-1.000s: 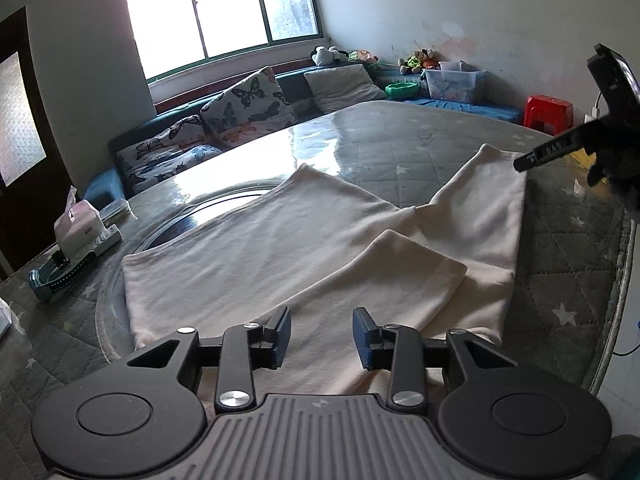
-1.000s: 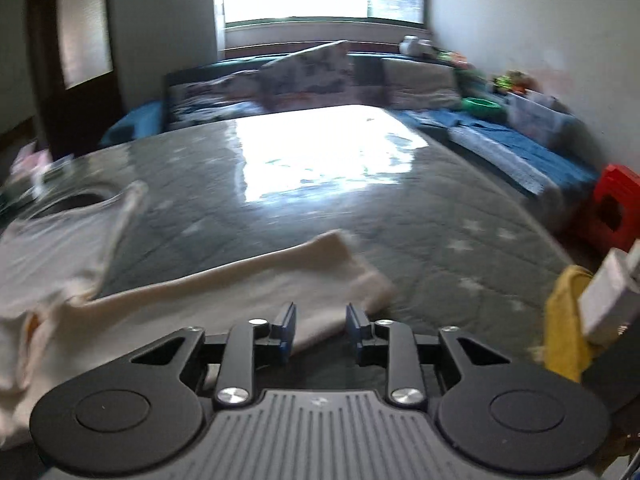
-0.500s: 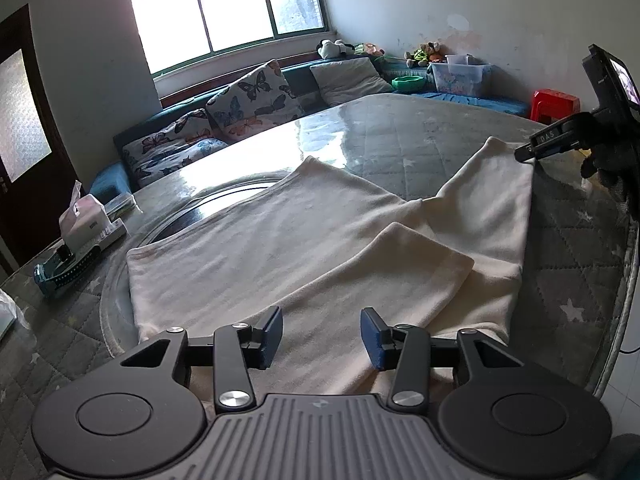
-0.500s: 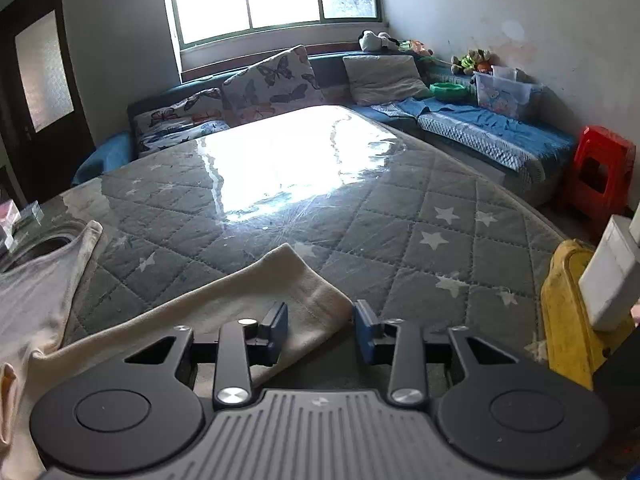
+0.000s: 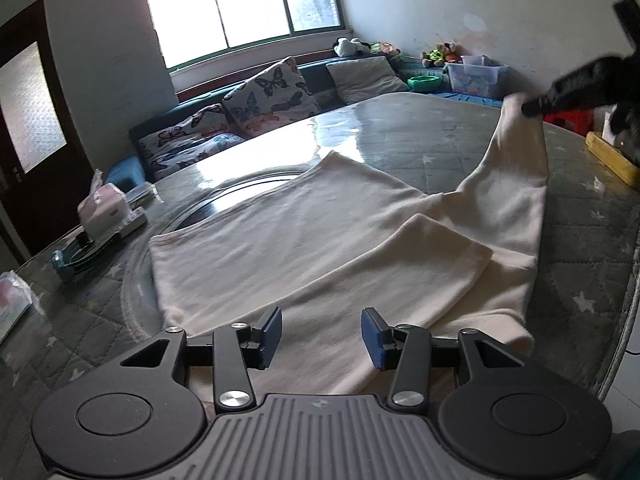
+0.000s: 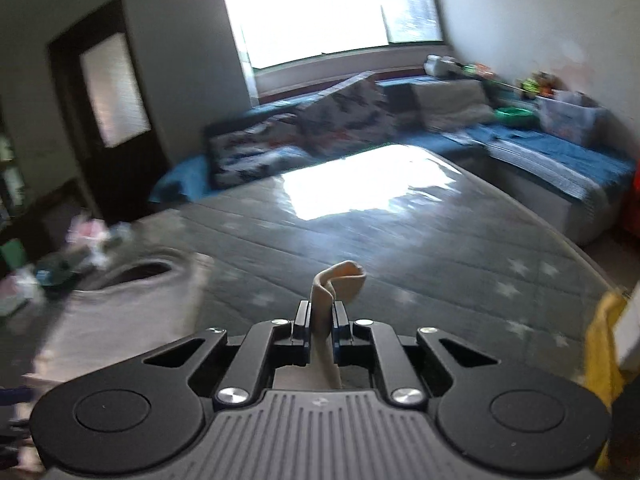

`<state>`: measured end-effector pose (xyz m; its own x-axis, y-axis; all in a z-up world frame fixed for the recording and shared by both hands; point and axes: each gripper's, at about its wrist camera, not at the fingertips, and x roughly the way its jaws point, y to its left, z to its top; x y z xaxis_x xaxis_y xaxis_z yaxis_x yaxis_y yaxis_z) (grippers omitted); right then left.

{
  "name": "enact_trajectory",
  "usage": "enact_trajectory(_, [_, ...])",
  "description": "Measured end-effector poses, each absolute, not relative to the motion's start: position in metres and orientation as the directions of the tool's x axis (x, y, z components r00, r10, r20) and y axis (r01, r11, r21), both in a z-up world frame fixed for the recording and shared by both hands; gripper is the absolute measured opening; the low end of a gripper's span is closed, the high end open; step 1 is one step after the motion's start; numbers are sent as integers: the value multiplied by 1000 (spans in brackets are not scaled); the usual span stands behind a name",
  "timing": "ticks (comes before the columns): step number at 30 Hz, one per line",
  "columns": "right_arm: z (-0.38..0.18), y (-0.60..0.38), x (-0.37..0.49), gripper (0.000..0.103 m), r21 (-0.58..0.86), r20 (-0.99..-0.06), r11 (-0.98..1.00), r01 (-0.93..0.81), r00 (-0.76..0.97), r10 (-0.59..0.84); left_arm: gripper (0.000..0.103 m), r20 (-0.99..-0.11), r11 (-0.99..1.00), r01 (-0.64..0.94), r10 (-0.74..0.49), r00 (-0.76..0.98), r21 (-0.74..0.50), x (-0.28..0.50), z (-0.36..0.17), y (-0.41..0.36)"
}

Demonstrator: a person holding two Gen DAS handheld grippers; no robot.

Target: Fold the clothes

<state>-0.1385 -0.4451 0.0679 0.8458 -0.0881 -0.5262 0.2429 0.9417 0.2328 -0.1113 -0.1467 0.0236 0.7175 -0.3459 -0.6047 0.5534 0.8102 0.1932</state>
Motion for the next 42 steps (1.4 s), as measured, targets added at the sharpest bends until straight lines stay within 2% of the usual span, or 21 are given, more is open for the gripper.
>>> enact_trajectory(8, [123, -386, -130, 8, 262, -444, 965, -12, 886, 132, 48, -593, 851, 492, -303, 746, 184, -115, 27, -118])
enact_trajectory(13, [143, -337, -114, 8, 227, -420, 961, -158, 874, 243, 49, -587, 878, 447, -276, 761, 168, -120, 27, -95])
enact_trajectory(20, [137, -265, -92, 8, 194, -454, 929, -316, 810, 370, 49, -588, 911, 389, -240, 773, 140, -128, 24, -65])
enact_trajectory(23, [120, -231, -86, 8, 179, -497, 910, -374, 764, 412, 49, -593, 918, 373, -228, 773, 133, -131, 21, -58])
enact_trajectory(29, [102, -214, -94, 9, 169, -549, 890, -423, 710, 442, 49, -600, 927, 356, -217, 770, 121, -131, 18, -52])
enact_trajectory(31, [96, -209, -97, 14, 166, -565, 883, -439, 691, 450, 49, -599, 926, 360, -224, 769, 117, -130, 19, -53])
enact_trajectory(37, [79, -193, -105, 15, 159, -614, 860, -485, 633, 471, 49, -582, 914, 393, -266, 768, 101, -127, 25, -64])
enact_trajectory(42, [80, -242, -114, 15, 87, -656, 917, -389, 671, 347, 47, -586, 888, 450, -317, 746, 92, -124, 23, -83])
